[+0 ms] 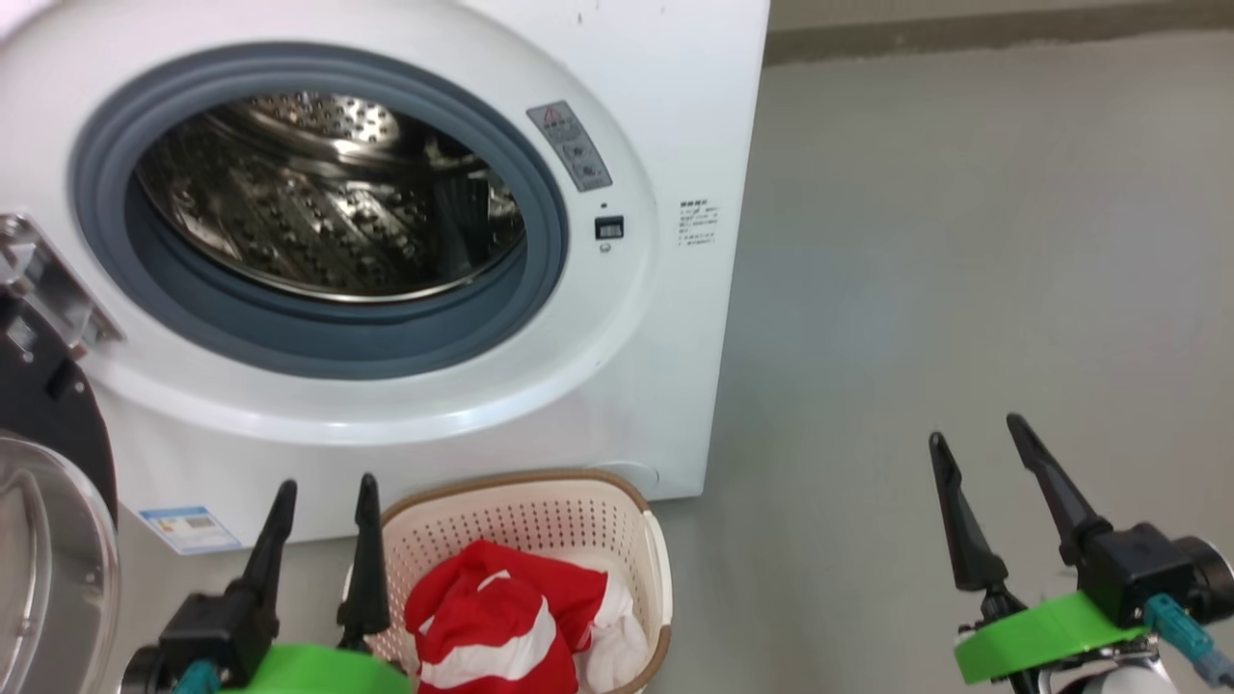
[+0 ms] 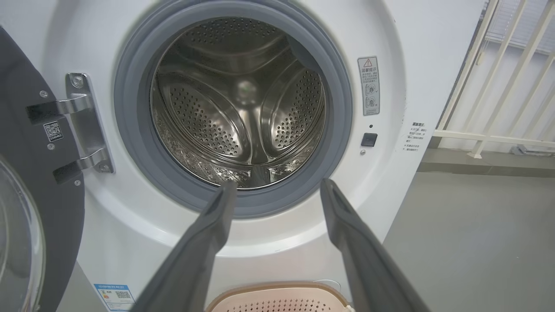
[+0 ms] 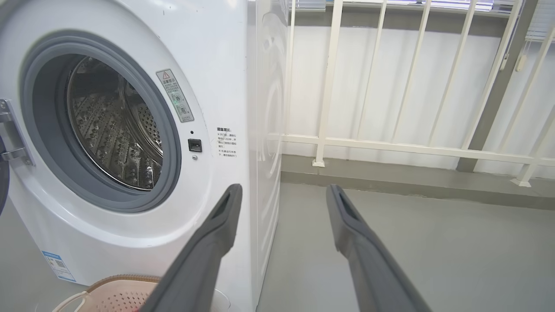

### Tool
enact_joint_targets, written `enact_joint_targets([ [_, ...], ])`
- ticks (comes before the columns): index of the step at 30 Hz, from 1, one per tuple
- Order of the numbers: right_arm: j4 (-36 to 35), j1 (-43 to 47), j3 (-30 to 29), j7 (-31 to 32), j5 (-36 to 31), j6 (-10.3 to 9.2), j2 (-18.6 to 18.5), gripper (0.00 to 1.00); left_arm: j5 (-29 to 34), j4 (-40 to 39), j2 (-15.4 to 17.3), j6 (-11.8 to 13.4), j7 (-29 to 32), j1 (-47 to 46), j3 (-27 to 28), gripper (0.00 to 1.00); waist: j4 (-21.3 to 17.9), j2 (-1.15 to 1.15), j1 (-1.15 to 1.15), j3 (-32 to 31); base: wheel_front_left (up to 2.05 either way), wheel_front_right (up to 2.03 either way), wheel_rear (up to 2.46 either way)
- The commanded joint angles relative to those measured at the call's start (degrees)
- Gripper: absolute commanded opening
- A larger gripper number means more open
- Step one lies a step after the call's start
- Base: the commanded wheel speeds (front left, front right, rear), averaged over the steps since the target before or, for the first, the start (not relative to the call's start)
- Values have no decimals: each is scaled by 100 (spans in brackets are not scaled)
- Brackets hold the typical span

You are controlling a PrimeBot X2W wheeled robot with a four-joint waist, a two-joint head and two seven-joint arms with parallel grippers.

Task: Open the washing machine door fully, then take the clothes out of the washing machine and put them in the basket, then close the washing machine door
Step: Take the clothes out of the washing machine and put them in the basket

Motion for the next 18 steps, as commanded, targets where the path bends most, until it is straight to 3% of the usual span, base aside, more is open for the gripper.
enact_joint_targets([
  [1,-180,-17,91,-37,-43,28,-32,100,73,-254,83,45,-67,12,226,100,-35,0,0,-128,0,0,0],
  [18,-293,274,38,-37,-40,28,-32,100,21,-463,71,-53,-68,377,350,100,-74,0,0,-245,0,0,0],
])
